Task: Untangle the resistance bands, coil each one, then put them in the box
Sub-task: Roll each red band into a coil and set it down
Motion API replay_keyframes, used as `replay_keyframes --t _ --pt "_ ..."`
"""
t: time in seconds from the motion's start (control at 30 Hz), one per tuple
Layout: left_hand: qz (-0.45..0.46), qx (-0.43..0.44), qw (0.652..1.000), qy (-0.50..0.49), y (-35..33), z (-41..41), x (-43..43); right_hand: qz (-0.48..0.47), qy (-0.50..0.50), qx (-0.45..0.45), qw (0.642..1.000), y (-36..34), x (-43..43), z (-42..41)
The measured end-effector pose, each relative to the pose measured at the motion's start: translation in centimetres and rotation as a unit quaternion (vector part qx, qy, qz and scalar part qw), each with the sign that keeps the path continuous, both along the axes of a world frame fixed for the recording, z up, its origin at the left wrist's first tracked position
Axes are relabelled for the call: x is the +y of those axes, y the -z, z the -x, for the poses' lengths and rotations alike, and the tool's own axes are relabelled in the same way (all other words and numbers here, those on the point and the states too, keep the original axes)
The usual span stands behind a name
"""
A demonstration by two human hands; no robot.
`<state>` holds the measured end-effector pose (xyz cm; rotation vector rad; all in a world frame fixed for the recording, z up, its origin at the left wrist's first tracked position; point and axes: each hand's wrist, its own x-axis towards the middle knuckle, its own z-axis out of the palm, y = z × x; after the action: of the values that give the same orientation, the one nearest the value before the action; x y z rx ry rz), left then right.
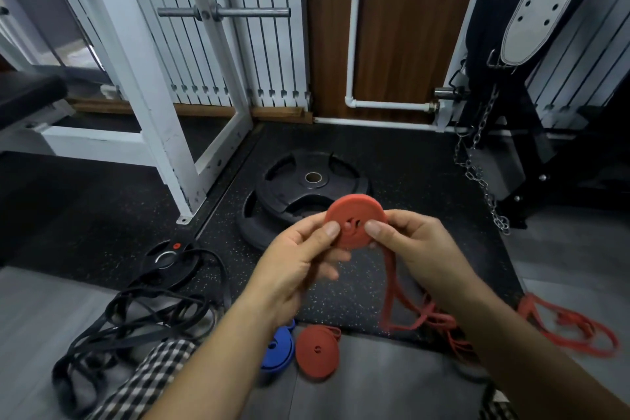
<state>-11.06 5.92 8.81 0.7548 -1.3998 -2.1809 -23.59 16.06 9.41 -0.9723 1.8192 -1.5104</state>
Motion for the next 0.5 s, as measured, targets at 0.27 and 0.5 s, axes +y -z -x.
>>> replay_keyframes --t 0.27,0.5 --pt "0.316 -0.101 0.940 0.076 0.1 -0.5 -1.0 -0.119 -0.114 0.269 0.949 -0.1 0.2 0.7" --pt "0.105 0.006 0.994 -0.035 -0.3 -0.1 -0.1 -0.012 -0.082 -0.006 0.997 -0.4 0.5 0.7"
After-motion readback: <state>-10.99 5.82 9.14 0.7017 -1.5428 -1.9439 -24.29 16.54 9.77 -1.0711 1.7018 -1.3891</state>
